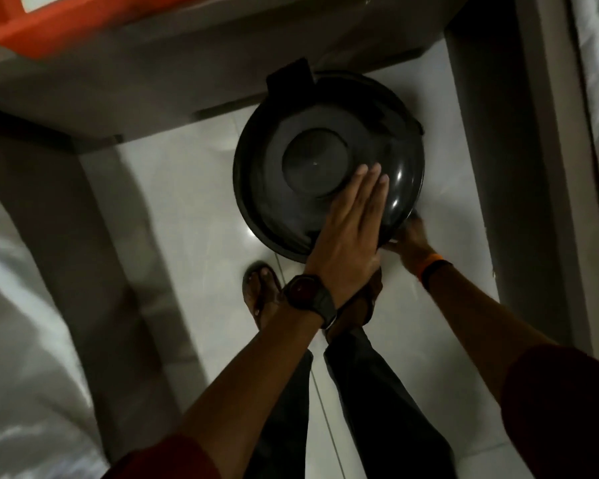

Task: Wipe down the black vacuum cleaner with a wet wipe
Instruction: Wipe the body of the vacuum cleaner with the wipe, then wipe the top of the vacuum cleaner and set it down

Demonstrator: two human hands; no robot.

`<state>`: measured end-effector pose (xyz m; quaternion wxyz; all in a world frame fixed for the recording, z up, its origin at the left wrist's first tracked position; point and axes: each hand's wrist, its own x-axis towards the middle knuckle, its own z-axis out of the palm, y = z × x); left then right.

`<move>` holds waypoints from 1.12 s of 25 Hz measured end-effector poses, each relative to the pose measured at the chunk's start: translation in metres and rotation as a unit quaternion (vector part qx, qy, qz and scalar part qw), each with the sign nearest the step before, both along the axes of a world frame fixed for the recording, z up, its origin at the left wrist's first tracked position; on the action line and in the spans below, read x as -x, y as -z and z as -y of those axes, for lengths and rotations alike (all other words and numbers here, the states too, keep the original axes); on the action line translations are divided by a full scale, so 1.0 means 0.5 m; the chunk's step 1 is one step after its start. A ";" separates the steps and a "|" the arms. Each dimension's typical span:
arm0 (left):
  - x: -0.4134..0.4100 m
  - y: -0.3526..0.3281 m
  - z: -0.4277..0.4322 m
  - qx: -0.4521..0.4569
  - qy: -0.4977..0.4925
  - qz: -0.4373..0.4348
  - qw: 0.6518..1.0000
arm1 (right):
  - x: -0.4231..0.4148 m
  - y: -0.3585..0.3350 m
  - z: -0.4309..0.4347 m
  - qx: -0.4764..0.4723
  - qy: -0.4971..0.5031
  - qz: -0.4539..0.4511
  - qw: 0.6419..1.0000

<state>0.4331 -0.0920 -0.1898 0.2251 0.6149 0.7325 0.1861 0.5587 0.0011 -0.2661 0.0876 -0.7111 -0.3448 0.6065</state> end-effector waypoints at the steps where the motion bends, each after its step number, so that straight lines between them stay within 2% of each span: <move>1: -0.014 0.013 0.006 0.012 0.012 -0.039 0.999 | 0.019 -0.001 0.012 -0.011 -0.035 -0.006 0.999; 3: -0.021 0.037 0.019 0.053 0.008 -0.092 0.994 | 0.049 0.001 0.027 -0.025 -0.030 -0.005 0.999; 5: -0.009 0.051 0.030 0.077 -0.022 -0.131 0.988 | 0.059 -0.002 0.023 0.006 -0.013 -0.037 0.999; 8: -0.010 0.065 0.037 0.085 -0.026 -0.179 0.980 | 0.035 -0.012 0.009 0.029 -0.065 -0.084 0.994; 12: -0.051 0.043 0.017 0.157 -0.057 -0.184 0.969 | 0.004 -0.044 0.013 0.013 -0.062 -0.075 0.995; 14: -0.084 0.027 0.014 0.206 -0.059 -0.180 0.960 | -0.014 -0.058 0.014 0.000 -0.081 -0.041 0.996; 16: -0.120 0.005 0.017 0.227 -0.061 -0.140 0.962 | -0.033 -0.070 0.010 -0.020 -0.117 0.003 0.993; 19: -0.121 -0.032 0.024 0.194 -0.092 -0.048 0.976 | -0.071 -0.080 0.022 -0.065 -0.185 0.071 0.978; 21: -0.064 -0.048 0.029 0.192 -0.063 -0.015 0.979 | -0.105 -0.088 0.052 -0.055 -0.174 0.099 0.978; 24: 0.058 -0.081 0.042 0.150 -0.015 -0.028 0.988 | -0.132 -0.123 0.108 0.000 -0.157 0.118 0.981; 28: 0.231 -0.183 0.013 0.000 -0.072 -0.066 0.995 | -0.104 -0.198 0.168 -0.094 -0.214 0.139 0.962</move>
